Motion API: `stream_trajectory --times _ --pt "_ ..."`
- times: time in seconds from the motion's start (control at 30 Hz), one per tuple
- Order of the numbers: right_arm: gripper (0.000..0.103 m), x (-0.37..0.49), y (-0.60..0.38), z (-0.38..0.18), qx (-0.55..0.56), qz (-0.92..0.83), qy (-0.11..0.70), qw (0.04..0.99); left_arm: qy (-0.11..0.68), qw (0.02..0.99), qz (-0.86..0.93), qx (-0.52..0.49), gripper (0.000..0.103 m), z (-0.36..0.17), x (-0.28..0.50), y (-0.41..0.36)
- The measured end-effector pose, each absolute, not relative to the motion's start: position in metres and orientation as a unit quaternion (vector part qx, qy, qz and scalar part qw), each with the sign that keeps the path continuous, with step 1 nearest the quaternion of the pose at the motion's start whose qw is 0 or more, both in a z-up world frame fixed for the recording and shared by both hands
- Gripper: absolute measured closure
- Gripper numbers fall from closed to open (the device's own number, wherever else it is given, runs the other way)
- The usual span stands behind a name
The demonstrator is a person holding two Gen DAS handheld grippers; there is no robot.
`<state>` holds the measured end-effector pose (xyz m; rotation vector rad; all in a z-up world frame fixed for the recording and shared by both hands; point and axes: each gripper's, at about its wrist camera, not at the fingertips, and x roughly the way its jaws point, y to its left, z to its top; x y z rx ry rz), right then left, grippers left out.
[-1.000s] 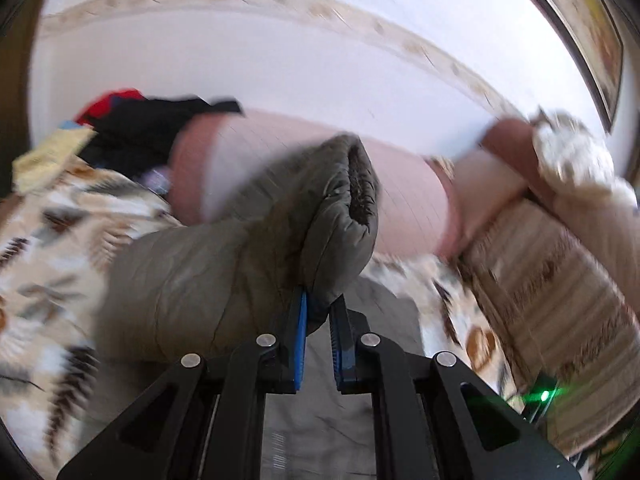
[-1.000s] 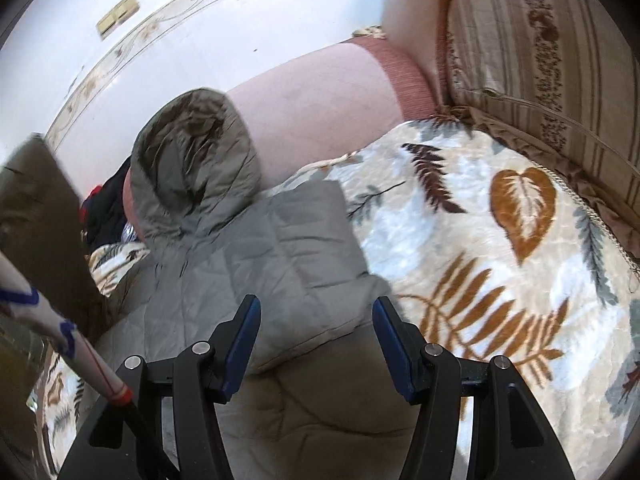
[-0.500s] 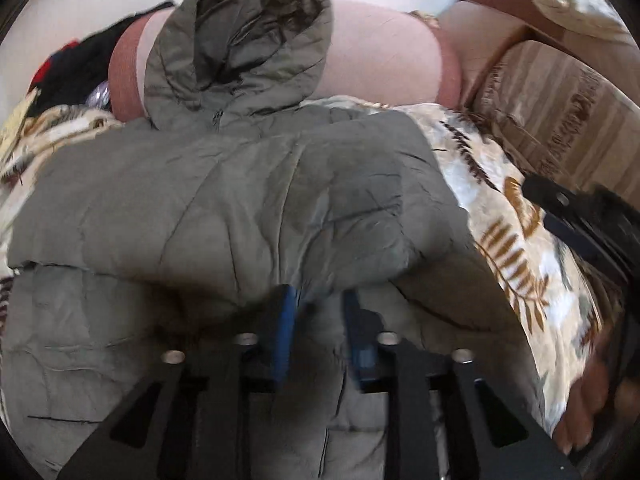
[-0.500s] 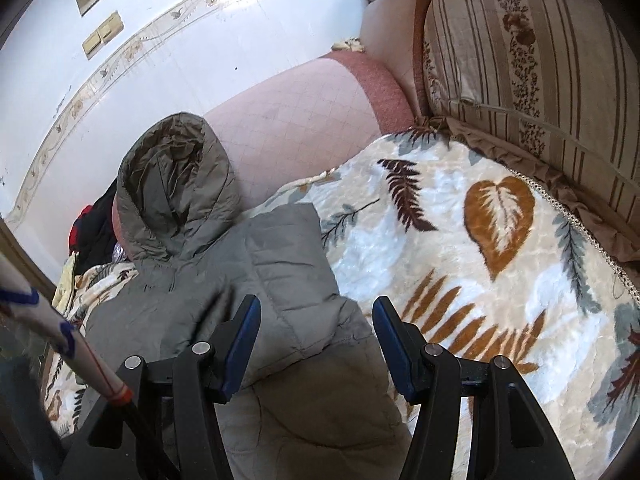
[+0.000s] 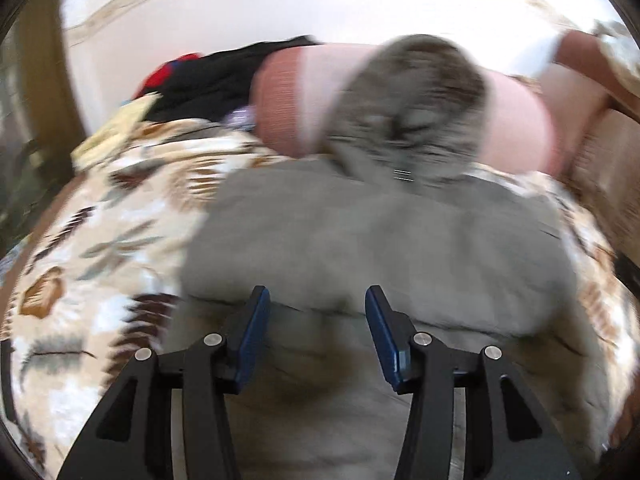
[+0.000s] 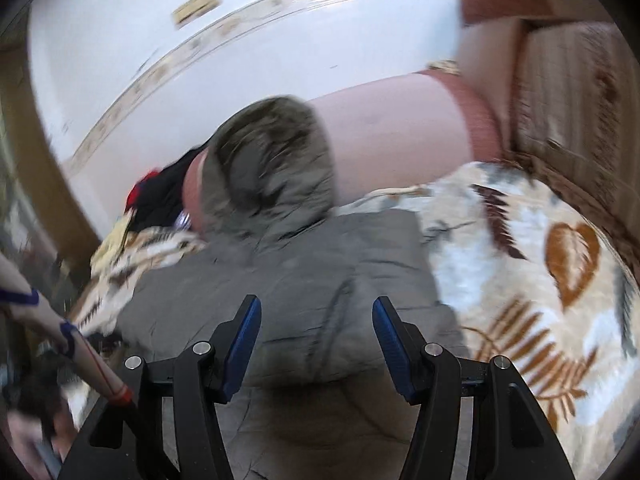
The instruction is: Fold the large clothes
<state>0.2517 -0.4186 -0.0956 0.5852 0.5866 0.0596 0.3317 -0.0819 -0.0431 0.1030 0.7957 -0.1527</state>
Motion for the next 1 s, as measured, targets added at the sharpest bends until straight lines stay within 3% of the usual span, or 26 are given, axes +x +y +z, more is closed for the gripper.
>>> stream_trajectory --times 0.23,0.53,1.0 --pt "0.049 0.278 -0.386 -0.110 0.229 0.056 0.319 0.918 0.413 0.909 -0.037 0.036 0.054 -0.075 0.381 -0.069" --pt "0.050 0.310 -0.358 -0.161 0.177 0.056 0.425 0.886 0.419 0.906 -0.030 0.053 0.054 -0.105 0.380 -0.075" --pt "0.050 0.287 -0.366 -0.138 0.197 0.057 0.398 0.894 0.383 0.919 -0.061 0.076 0.054 -0.073 0.315 -0.090"
